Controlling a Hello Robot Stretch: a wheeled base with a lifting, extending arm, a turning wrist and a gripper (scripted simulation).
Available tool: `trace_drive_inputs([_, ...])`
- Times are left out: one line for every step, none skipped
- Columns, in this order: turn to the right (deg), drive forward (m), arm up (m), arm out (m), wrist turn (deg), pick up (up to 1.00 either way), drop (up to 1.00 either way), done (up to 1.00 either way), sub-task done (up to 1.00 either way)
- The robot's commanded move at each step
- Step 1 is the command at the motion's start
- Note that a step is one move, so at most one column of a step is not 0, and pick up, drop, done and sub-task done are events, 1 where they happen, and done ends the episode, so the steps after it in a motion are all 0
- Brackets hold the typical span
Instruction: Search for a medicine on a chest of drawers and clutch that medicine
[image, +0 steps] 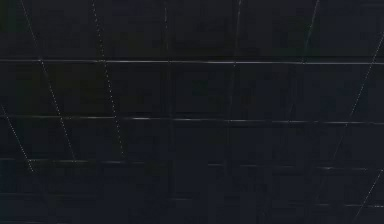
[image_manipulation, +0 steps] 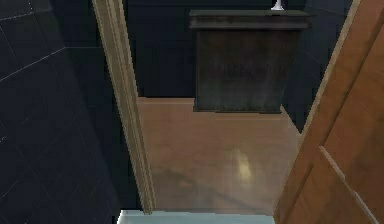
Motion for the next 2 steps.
trace_drive_inputs([0.0, 0.15, 0.00, 0.00, 0.0, 0.00, 0.00, 0.00, 0.00])
trace_drive_inputs([-45.0, 0.00, 0.00, 0.00, 0.0, 0.00, 0.00, 0.00, 0.00])
